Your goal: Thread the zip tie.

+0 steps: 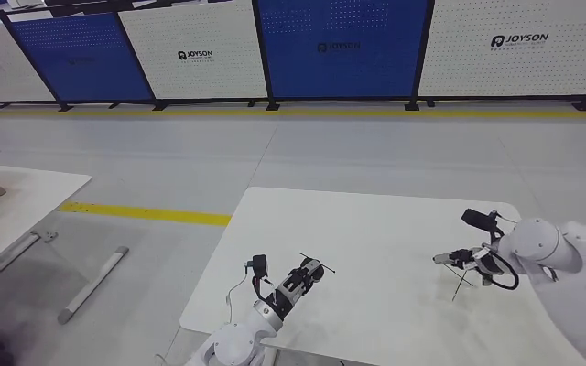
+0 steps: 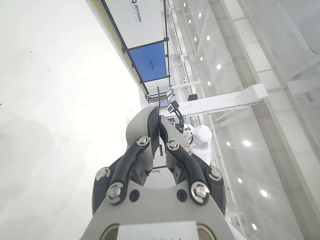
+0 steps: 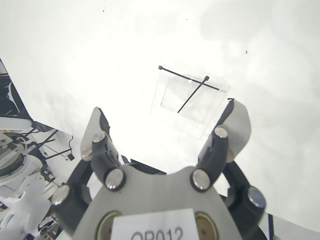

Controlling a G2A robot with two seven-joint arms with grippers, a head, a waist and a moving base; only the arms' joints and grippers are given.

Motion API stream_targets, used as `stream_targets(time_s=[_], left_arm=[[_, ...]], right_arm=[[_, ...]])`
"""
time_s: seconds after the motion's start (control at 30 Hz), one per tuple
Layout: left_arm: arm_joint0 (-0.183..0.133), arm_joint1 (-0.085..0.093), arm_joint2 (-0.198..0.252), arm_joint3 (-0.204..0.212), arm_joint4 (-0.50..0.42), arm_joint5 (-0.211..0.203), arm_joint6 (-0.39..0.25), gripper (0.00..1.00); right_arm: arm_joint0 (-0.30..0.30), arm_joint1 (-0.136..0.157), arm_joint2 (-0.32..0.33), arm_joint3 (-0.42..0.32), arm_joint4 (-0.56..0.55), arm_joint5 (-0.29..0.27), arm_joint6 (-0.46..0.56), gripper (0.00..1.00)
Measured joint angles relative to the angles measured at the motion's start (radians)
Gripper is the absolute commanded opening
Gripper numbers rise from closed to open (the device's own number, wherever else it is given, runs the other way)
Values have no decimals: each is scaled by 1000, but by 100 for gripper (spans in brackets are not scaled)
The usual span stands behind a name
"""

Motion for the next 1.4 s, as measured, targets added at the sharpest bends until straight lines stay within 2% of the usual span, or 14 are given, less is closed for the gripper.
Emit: stream_targets(time_s=[0.03,0.07,0.1,0.2,0.23,0.27,0.4,0.6,0.87,1.07,1.4], left_arm=[[0,0,0,0,0,0,0,0],[0,0,0,0,0,0,0,0],[0,0,0,0,0,0,0,0],[0,0,0,0,0,0,0,0],[0,0,0,0,0,0,0,0],[0,0,0,0,0,0,0,0],[0,0,0,0,0,0,0,0],[0,0,0,0,0,0,0,0],[0,0,0,0,0,0,0,0],[0,0,0,0,0,0,0,0],[0,0,0,0,0,0,0,0]], right_arm=[[1,0,0,2,2,0,6,76],[2,-1,0,5,8,-5,14,55],[4,-1,0,11,11,-6,17,49],[12,-5,-4,41,3,1,4,51],[14,-7,-7,49,1,1,2,46],[18,-10,-11,61,-1,1,3,45],[33,-20,-21,94,-16,1,5,48],[42,-34,-44,120,-42,1,17,46],[70,-47,-104,168,-45,1,17,41],[98,-63,-147,219,-31,1,17,41],[147,-87,-216,289,-11,1,17,33]])
